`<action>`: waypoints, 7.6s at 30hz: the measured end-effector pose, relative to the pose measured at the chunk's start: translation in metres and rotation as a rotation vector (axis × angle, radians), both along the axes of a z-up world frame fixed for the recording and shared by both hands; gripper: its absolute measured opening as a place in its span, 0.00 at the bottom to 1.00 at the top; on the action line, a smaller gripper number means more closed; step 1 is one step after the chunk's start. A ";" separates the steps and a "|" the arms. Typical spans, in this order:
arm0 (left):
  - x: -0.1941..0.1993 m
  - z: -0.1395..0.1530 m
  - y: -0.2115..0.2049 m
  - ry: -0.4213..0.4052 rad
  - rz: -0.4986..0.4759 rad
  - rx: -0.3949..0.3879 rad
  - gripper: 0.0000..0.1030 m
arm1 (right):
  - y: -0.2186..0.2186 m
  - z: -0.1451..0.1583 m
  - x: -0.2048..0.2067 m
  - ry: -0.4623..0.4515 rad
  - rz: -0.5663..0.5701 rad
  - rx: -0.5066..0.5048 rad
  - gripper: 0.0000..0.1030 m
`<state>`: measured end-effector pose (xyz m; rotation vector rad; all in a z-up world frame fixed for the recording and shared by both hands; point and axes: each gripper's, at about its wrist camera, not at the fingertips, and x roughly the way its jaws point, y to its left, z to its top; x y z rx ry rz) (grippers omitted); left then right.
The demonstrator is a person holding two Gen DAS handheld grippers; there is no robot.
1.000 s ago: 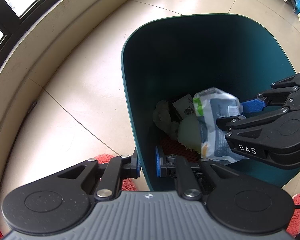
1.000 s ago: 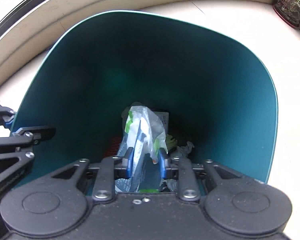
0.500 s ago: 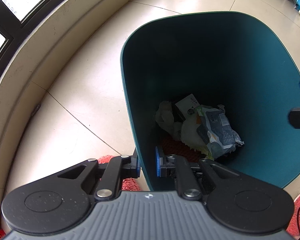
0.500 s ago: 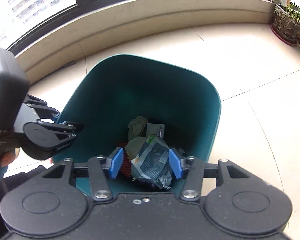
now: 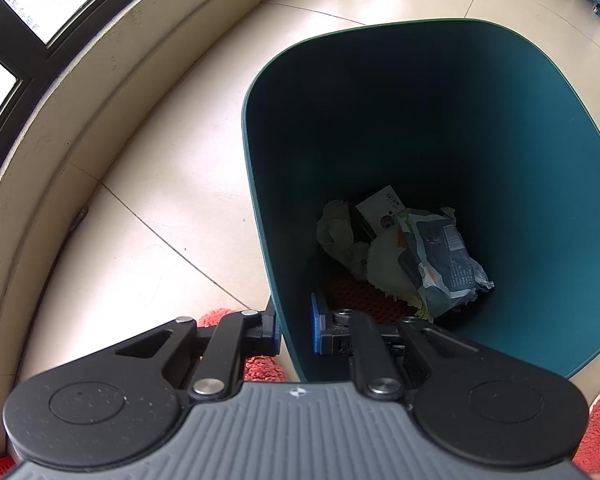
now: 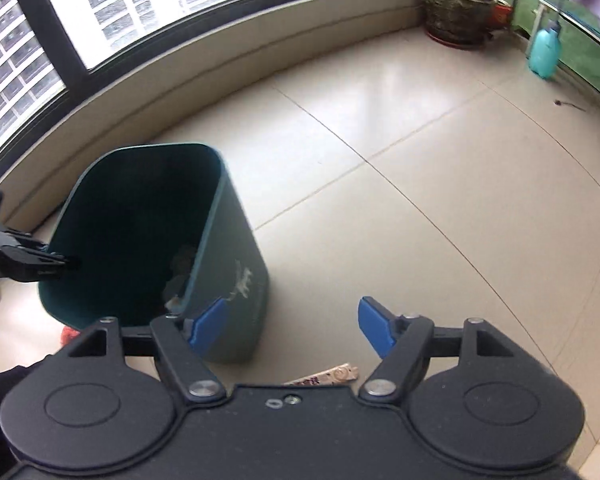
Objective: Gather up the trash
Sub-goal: 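Move the right gripper to the red plastic bag and grasp it, then lift the red bag into the bin and open the right gripper, then move the right gripper out of the bin to the dark red snack packet, then grasp the dark red snack packet with the right gripper and lift it, then carry the packet over the bin and open the right gripper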
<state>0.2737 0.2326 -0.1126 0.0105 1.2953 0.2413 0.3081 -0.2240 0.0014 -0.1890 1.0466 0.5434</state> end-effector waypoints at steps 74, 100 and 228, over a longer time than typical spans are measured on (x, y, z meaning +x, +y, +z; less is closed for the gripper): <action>0.002 -0.008 -0.002 0.012 0.004 0.018 0.12 | 0.090 0.068 -0.041 -0.035 0.215 0.006 0.55; -0.002 -0.001 0.010 -0.004 0.001 -0.027 0.12 | 0.246 -0.069 -0.025 0.043 0.632 -0.296 0.56; 0.003 -0.020 -0.006 0.033 0.011 0.031 0.13 | 0.114 0.196 -0.013 -0.084 0.266 -0.036 0.41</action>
